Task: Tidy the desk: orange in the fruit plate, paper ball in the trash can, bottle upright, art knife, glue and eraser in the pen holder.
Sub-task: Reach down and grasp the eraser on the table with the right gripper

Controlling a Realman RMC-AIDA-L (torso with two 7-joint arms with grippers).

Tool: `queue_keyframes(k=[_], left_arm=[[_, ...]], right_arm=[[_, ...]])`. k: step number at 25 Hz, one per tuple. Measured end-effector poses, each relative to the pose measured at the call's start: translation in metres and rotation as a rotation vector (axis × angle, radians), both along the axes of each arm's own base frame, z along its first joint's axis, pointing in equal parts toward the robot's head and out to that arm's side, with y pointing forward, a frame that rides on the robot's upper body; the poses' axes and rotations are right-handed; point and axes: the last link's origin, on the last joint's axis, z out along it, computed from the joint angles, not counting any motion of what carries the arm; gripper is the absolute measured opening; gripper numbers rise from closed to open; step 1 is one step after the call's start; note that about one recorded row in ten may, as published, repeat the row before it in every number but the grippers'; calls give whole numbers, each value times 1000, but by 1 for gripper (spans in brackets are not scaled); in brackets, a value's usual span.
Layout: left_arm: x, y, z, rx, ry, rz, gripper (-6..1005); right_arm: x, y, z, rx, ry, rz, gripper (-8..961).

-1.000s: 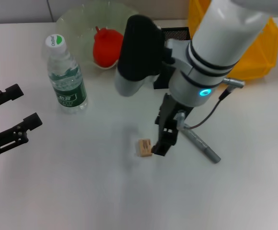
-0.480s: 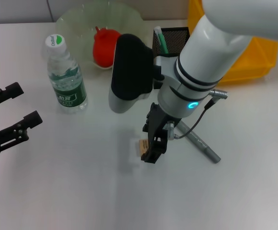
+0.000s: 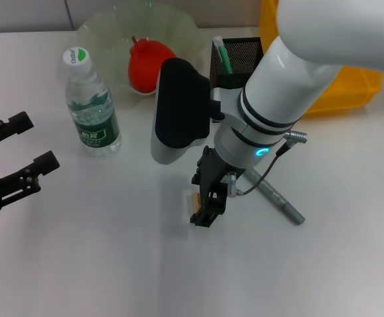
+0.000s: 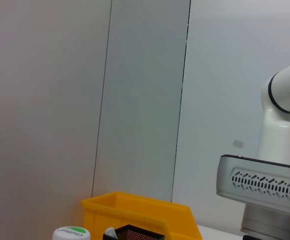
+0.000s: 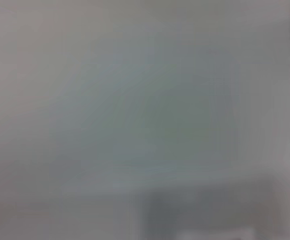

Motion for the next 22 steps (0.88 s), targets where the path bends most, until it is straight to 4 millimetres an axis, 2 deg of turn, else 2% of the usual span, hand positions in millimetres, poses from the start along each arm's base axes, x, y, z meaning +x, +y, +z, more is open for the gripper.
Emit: queue_keyframes(k=[16,19,22], left_arm=[[0,0,-1,0,-1,1,802],[0,0,-1,-1,-1,1,802],[0,0,-1,0,-1,1,802]], right_arm=[[8,1,-5,-6,-1,-7,723],[10,3,-6,0,-8,-8,674],[10,3,-7,3,-7,-7,536]])
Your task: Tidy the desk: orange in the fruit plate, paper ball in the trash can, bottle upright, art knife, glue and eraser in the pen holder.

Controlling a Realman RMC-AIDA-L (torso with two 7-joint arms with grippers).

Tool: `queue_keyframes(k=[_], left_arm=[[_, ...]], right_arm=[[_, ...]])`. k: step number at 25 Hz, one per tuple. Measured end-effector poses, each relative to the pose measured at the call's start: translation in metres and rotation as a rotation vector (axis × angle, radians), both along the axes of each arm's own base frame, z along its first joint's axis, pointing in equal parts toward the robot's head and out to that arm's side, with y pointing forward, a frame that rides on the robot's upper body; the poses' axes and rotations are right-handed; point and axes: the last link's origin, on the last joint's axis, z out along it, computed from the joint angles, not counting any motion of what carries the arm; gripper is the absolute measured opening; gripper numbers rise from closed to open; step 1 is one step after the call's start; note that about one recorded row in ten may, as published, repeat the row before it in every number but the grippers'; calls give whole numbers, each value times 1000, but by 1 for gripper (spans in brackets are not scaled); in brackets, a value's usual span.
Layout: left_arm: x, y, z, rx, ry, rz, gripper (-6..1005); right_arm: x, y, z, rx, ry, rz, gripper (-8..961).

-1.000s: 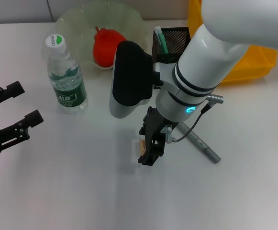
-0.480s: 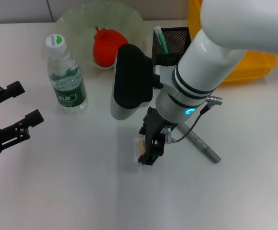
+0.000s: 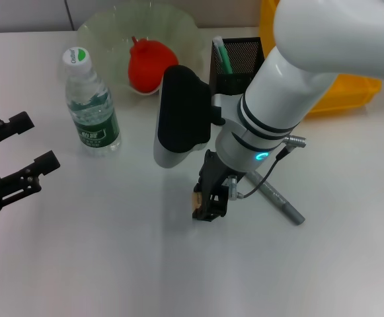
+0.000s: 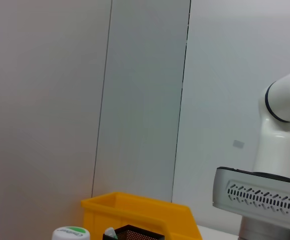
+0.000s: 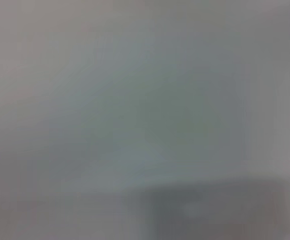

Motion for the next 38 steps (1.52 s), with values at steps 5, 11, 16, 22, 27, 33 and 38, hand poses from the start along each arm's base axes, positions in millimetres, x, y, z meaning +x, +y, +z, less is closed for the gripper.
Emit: queue_keyframes(k=[5,11,16,22,27,33,38], left_arm=[[-1,-1,1,1,-2,1,802],[-2,-2,2,2,-1,3,802],[-1,-1,2,2,0,-2,802],[2,2,1,0,0,-10,802],[2,2,1,-1,-1,-12,803],[3,3,0,-1,-3,-15,803],[3,2,0,-2,-2,-13,803]], right_arm=[[-3,-1,1,4,17,-8,426],[-16,9,34,107,67,-45,417],[-26,25,89,296,185,-45,431],[-22,47,140,518,326,-62,447],[0,59,143,597,354,-101,460],[16,71,134,639,368,-129,476],[21,78,125,645,379,-142,490]])
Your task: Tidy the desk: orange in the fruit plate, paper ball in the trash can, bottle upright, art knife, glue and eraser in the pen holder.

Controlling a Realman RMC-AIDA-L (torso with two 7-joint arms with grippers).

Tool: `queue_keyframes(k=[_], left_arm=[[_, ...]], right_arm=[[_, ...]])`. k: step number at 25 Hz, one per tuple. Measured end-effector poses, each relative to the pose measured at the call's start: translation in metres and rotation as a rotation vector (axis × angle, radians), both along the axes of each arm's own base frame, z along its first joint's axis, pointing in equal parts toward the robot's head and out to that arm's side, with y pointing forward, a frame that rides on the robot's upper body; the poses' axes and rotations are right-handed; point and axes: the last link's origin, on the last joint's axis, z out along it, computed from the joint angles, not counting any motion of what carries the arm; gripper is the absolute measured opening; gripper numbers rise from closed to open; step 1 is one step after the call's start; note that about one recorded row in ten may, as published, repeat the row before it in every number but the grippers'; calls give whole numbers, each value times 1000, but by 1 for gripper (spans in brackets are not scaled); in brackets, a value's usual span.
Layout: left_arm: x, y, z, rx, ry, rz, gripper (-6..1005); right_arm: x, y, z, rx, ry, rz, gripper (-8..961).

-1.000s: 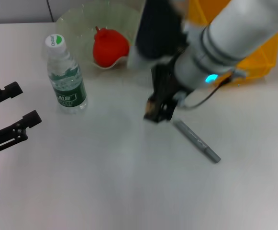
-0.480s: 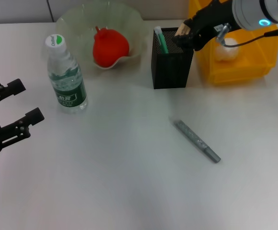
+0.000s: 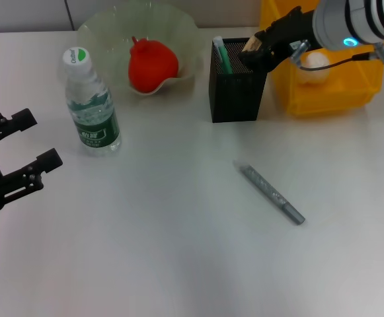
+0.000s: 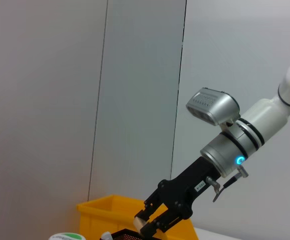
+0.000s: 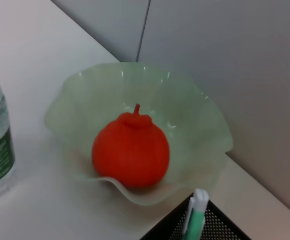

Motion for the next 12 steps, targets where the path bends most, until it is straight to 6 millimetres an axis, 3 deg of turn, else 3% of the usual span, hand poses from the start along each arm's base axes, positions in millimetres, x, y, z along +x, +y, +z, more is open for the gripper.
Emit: queue_keyframes(k=[10,12], left_arm=[[-1,-2,0,1,-2,5,803],[-1,-2,0,0,-1,5,803]], right_arm=[[-2,1,-2,-3,27,15,517],[-5,-3,2,-13,34,10,565]])
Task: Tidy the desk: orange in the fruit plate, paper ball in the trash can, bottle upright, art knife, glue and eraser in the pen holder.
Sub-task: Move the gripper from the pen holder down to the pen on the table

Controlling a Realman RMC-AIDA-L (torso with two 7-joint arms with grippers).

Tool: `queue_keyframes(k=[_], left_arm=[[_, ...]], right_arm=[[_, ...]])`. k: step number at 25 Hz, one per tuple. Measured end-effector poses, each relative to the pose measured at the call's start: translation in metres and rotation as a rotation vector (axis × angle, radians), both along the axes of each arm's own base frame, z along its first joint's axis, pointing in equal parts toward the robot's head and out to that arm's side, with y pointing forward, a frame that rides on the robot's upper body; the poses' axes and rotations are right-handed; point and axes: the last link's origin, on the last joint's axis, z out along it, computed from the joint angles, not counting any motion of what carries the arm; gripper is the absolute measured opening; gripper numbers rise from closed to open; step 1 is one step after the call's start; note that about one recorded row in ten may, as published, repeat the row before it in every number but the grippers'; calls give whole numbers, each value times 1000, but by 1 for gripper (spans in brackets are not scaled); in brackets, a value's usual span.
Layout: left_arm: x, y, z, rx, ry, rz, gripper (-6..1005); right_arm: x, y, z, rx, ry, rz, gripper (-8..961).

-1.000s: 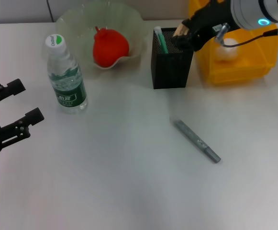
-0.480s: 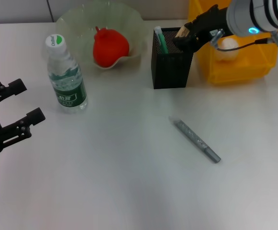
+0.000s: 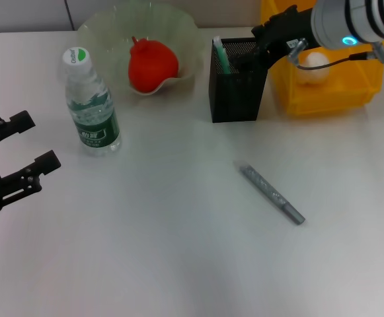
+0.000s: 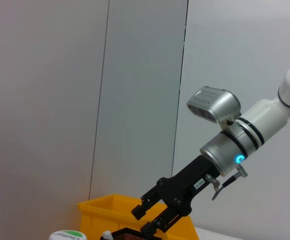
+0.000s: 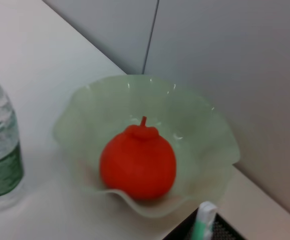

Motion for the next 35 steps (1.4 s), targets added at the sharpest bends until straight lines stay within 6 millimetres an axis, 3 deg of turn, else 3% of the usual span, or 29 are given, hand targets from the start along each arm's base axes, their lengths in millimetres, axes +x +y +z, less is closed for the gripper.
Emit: queue_keyframes(k=[4,10,17,24,35], left_arm=[[0,1,1,-3,5,-6,803],[2,2,2,-7,15,-22,803],[2,3,3,-22,43,-42,803],[4,6,6,-21,52,-59,803],[6,10,0,-43,63,-59,804]], right_arm=[[-10,-16,9,-43,12,-41,661],[-25,-45,23,-108,-10,-152,660],[-30,-68,15,-232,-76,-318,659],[-5,-68,-12,-229,-228,-445,658],[29,-58,-46,-257,-272,-522,657]])
